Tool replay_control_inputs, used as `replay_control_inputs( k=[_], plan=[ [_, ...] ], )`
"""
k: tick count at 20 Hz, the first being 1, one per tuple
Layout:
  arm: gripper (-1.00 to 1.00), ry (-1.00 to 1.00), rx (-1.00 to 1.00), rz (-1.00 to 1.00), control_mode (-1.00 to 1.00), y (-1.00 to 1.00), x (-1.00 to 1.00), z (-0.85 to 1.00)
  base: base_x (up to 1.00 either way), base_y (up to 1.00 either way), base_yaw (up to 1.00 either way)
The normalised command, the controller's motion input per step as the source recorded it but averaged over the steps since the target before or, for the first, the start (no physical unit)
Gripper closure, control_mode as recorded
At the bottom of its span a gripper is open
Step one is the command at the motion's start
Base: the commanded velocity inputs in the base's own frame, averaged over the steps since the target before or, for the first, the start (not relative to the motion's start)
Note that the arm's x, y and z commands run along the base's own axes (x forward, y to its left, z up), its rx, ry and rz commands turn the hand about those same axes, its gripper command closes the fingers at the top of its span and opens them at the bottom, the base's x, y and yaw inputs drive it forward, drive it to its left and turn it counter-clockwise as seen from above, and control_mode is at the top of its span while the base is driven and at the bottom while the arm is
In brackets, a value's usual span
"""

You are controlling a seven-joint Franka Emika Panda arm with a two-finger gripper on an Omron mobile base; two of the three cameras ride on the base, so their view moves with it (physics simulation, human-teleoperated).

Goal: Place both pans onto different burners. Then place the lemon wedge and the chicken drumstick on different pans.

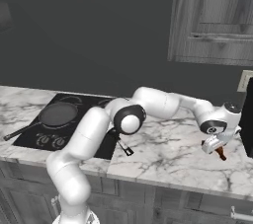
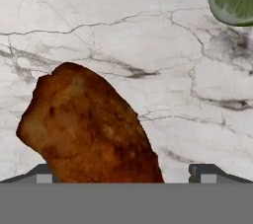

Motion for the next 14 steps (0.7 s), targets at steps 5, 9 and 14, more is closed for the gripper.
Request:
replay_control_inputs(
  k=[5,9,14],
  plan=[
    [1.0,0.0,-0.02,0.02,-1.0,0.0,0.08,-0.31,0.0,0.0,0.0],
    [1.0,0.0,-0.04,0.01,-1.0,0.0,0.14,-0.36,0.0,0.0,0.0],
    [1.0,0.0,-0.01,0.0,-1.0,0.0,0.02,-0.25,0.0,0.0,0.0]
  ],
)
